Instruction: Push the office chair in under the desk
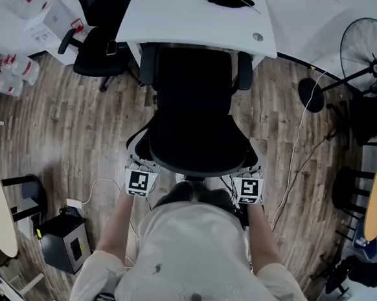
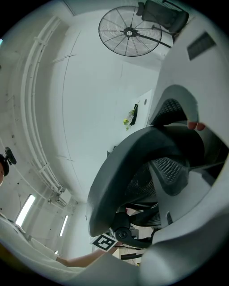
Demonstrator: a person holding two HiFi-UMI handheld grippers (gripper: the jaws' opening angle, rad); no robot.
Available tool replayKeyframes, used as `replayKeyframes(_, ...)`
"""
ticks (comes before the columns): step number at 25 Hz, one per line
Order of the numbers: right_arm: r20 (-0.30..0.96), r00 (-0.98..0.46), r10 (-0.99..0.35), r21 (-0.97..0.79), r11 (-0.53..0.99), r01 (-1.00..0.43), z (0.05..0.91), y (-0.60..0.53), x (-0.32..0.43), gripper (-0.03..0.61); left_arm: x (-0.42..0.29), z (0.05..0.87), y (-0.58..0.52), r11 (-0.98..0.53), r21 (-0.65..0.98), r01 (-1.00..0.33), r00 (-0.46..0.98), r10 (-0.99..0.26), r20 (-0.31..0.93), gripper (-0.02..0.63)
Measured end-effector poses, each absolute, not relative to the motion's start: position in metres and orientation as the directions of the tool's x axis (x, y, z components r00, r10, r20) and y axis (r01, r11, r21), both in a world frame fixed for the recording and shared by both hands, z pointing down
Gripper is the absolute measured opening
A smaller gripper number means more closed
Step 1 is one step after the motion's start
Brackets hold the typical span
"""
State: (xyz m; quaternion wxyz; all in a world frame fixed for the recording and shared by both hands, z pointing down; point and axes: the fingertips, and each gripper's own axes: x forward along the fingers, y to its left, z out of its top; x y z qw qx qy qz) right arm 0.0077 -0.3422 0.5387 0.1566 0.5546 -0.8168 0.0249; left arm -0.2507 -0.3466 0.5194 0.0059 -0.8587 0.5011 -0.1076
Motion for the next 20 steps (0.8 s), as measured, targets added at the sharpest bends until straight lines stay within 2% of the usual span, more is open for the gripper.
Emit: replayKeyframes(20,0.295,-0.329,-0.897,0.125,0.377,-0.918,0.539,-0.396,-0.001,0.236,-0.261,0.521,-0.403,-0.504,-0.136,-0.853,0.477,-0.858,0.188,0.304)
